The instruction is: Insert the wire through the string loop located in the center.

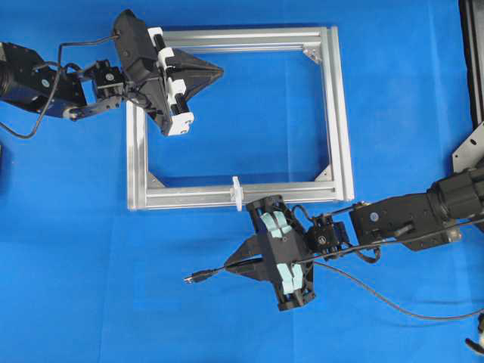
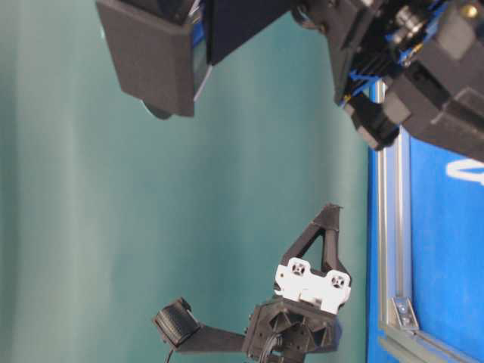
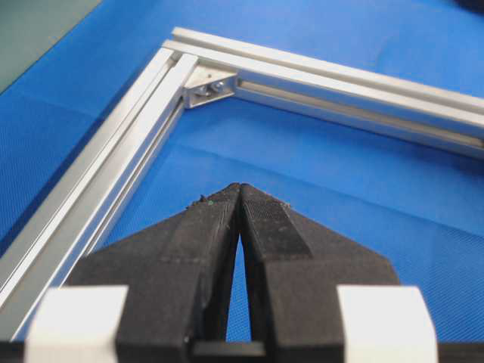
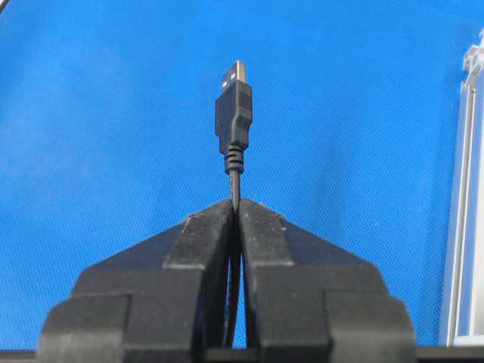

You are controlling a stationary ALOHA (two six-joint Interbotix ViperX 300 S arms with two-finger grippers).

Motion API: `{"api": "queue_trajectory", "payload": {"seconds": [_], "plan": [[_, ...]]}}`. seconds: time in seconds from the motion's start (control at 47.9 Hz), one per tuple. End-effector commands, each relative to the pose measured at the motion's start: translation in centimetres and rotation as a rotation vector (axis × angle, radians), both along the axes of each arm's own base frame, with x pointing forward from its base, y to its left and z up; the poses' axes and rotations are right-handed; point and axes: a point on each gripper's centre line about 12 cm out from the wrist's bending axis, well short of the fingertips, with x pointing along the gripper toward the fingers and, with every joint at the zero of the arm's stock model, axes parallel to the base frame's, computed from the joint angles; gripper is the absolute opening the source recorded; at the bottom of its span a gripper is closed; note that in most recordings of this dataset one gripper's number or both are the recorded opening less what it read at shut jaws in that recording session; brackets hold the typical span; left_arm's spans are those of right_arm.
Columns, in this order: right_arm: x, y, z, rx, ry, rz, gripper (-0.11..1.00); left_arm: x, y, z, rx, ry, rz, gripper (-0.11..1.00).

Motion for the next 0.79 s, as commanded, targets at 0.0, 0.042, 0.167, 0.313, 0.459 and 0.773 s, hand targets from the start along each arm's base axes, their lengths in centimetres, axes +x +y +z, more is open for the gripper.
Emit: {"api": "queue_trajectory", "payload": {"seconds": [0.0, 0.042, 0.167, 0.313, 0.459, 0.773], "plan": [[0.28, 0.16, 1.84, 0.011, -0.05, 0.004, -0.02, 0.13, -0.05, 1.35, 0.014, -0.037, -0.004, 0.0], [0.28, 0.16, 1.84, 0.012, -0.049, 0.003, -0.02, 0.13, -0.05, 1.35, 0.014, -0.037, -0.004, 0.0], [0.24, 0.14, 1.8, 0.012, -0.048, 0.003, -0.02, 0.13, -0.05, 1.35, 0.014, -0.037, -0.004, 0.0], [0.08, 0.1, 1.73, 0.011, -0.045, 0.003, -0.02, 0.13, -0.05, 1.35, 0.014, -0.037, -0.004, 0.0], [-0.01, 0.06, 1.78, 0.013, -0.049, 0.002, -0.02, 0.12, 0.01, 1.35, 0.014, -0.037, -0.003, 0.0], [0.0, 0.07, 1.8, 0.012, -0.051, 0.003, -0.02, 0.13, -0.05, 1.35, 0.016, -0.037, -0.004, 0.0]]}}
